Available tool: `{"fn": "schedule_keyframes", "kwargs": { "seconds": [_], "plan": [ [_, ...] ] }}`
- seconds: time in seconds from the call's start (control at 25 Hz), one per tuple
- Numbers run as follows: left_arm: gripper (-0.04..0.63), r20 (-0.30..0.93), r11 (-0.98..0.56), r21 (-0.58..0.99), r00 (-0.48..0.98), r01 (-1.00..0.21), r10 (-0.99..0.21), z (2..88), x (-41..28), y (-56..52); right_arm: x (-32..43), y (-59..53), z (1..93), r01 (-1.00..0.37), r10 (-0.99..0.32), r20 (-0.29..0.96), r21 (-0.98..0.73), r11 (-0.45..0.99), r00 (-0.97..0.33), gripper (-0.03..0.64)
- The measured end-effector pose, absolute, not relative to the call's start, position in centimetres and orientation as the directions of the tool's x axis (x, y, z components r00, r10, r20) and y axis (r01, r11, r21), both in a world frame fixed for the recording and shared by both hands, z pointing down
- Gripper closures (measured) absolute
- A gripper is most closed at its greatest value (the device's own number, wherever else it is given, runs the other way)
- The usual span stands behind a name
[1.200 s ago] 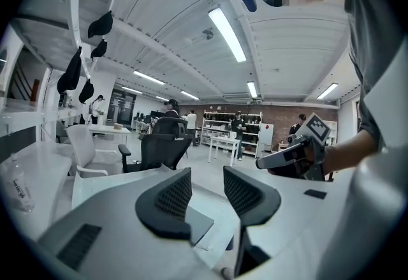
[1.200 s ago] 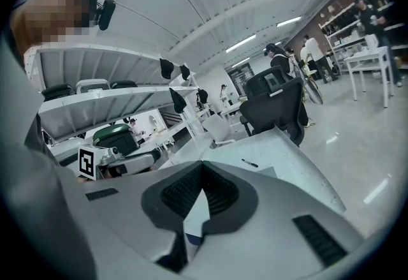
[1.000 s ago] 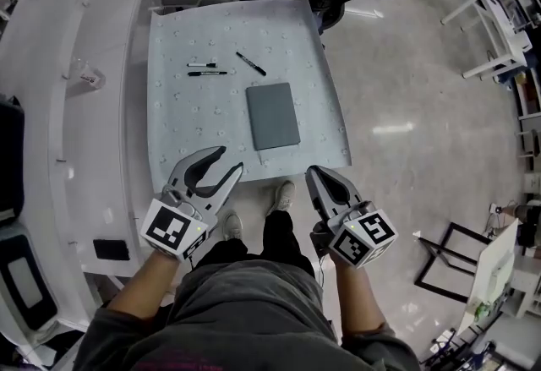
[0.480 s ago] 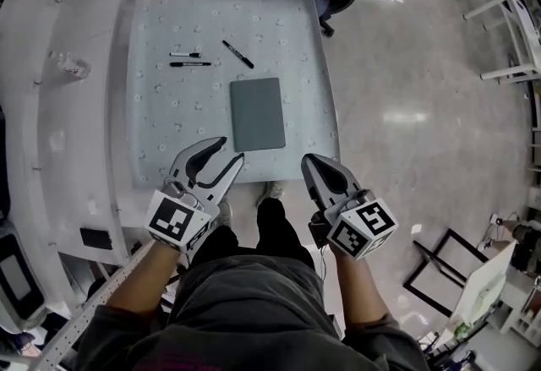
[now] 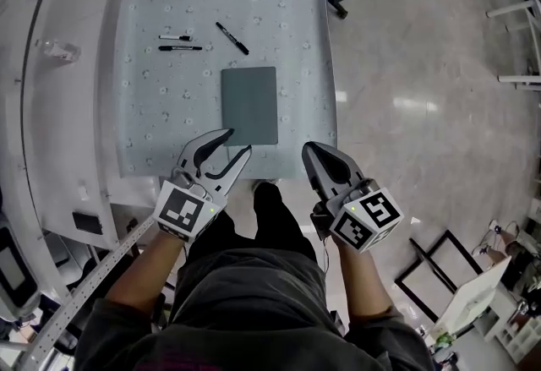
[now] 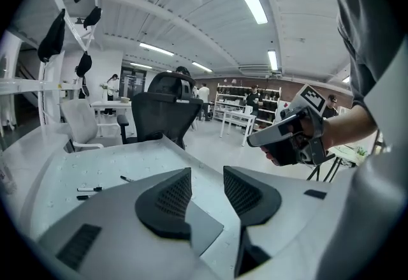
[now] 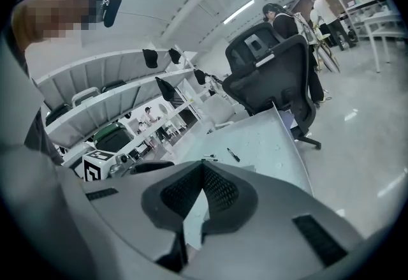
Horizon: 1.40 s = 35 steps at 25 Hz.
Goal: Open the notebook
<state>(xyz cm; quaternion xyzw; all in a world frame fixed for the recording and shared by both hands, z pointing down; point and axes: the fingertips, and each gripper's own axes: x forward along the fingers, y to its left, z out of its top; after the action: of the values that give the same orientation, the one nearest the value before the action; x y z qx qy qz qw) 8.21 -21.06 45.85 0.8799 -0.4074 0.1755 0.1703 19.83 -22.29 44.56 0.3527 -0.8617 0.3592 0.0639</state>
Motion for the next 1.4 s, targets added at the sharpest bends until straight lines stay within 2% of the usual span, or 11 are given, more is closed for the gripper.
{"fn": "schedule_keyframes", "kwargs": {
  "seconds": [0.64,1.4],
  "plan": [
    [0.436,0.578,-0.665,0.133,0.603,-0.735,-0.551,56.3,12.2,-21.6,21.7,-23.8,50.3,-0.65,-0.512,0.419,-0.614,0.448,-0.749,0.614],
    [0.433,0.713,-0.78,-0.039,0.529,-0.625,-0.46,66.8,16.1,-19.8,25.1,-22.0,56.1,-0.683,-0.481,0.498,-0.628,0.373,-0.722,0.614]
  ]
}}
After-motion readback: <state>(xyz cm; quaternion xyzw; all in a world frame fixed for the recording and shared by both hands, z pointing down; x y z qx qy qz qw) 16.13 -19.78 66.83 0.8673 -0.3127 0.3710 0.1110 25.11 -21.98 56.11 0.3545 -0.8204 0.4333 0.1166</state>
